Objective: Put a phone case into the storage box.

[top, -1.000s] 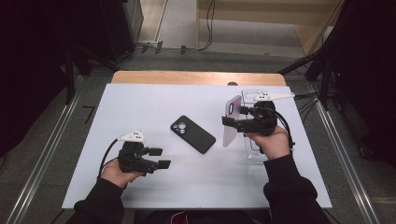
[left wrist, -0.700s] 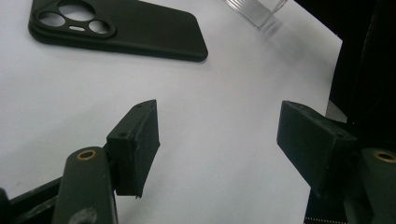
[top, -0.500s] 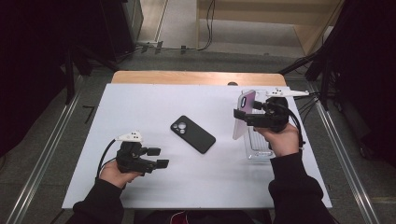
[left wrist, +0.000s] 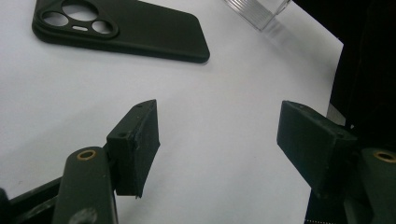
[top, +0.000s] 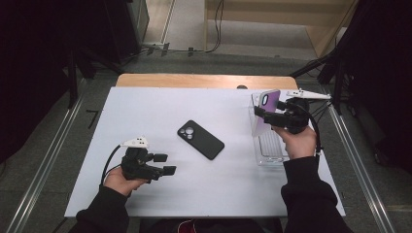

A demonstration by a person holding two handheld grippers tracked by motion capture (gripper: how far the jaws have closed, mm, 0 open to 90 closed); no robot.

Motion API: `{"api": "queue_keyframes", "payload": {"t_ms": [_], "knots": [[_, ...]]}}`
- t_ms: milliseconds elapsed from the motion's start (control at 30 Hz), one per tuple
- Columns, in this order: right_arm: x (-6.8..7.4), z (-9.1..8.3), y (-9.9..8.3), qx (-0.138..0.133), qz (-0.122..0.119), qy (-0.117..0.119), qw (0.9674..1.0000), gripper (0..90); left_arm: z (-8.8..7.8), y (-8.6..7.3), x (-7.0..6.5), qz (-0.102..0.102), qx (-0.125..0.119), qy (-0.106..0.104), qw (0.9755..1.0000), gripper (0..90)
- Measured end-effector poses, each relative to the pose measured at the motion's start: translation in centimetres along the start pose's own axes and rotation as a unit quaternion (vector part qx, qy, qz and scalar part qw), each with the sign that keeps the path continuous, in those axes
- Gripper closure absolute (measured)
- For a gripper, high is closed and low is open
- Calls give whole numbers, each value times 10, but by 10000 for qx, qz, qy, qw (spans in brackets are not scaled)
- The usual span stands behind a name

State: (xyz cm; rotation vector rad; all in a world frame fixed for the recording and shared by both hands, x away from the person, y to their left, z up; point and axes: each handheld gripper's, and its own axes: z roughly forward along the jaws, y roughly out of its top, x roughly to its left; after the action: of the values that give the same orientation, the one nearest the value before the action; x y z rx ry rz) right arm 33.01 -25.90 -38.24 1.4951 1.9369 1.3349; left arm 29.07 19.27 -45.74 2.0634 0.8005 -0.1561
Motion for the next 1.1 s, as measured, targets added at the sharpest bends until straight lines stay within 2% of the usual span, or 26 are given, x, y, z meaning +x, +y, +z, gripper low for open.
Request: {"api": "queue_keyframes", "payload": {"t_ms": [100,200,233,333,600,767,867,967,1100], "knots": [[-3,2,2,-69,36,-110,9999,146,0,0,0,-7,-12,-18,10000,300],[-9,5,6,-173,190,-202,9995,146,-1,0,0,-27,-36,-38,10000,299],[-9,5,6,-173,190,-202,9995,146,-2,0,0,-21,-38,-19,10000,299],[-11,8,11,-213,93,-394,9990,146,-3,0,1,-41,-71,-13,10000,299],[-19,18,23,-256,119,-629,9976,146,-5,-1,1,-65,-69,14,10000,299],[-27,27,29,-367,248,-780,9960,146,-8,-5,2,-109,-81,36,9999,299],[-30,31,31,-362,236,-849,9955,146,-9,-5,3,-104,-77,39,9999,299],[-32,38,34,-385,118,-1053,9936,146,-9,-6,3,-118,-80,26,9999,299],[-36,43,35,-449,176,-1146,9922,146,-9,-6,3,-110,-77,20,9999,300]]}}
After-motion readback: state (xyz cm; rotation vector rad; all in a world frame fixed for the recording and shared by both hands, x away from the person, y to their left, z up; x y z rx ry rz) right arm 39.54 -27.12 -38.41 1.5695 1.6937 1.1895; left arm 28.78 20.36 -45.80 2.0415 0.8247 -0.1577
